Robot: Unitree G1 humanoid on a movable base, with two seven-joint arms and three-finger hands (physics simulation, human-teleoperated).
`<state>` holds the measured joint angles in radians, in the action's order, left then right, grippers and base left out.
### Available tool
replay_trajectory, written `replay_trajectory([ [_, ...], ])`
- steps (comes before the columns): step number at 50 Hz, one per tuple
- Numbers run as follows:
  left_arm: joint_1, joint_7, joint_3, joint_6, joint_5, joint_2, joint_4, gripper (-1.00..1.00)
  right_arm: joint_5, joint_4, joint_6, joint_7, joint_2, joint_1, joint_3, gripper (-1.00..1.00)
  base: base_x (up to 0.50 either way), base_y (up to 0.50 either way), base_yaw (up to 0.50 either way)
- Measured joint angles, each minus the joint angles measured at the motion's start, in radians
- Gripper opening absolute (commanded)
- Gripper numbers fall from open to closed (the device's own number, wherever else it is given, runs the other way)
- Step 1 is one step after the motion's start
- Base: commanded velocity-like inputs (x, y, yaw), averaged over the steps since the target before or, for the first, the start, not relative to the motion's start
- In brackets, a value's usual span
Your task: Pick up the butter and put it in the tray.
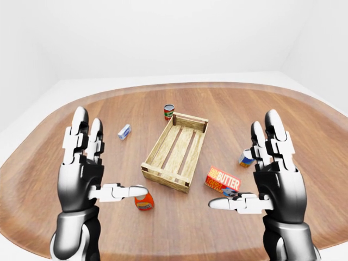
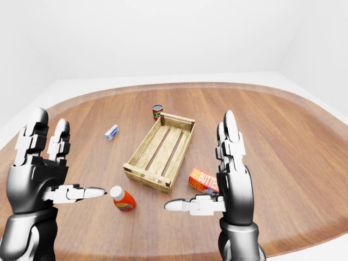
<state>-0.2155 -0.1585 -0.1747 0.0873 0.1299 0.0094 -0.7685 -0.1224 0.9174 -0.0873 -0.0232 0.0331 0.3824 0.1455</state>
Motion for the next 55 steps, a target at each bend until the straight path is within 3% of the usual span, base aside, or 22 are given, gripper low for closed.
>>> replay_trajectory([
  [16, 0.019, 0.005, -0.018, 0.000, 0.012, 0.006, 0.007, 1.00, -0.137, 0.117, 0.000, 0.161, 0.005, -0.103, -0.154, 1.00, 0.00, 0.00, 0.00],
  [32, 0.024, 0.008, -0.021, 0.000, 0.013, 0.007, 0.013, 1.00, -0.305, -0.005, 0.000, 0.335, 0.039, -0.216, -0.249, 1.00, 0.00, 0.00, 0.00],
  [55, 0.023, 0.009, -0.020, 0.000, 0.012, 0.006, 0.010, 1.00, -0.337, -0.362, 0.000, 0.359, 0.074, -0.264, -0.325, 1.00, 0.00, 0.00, 0.00],
])
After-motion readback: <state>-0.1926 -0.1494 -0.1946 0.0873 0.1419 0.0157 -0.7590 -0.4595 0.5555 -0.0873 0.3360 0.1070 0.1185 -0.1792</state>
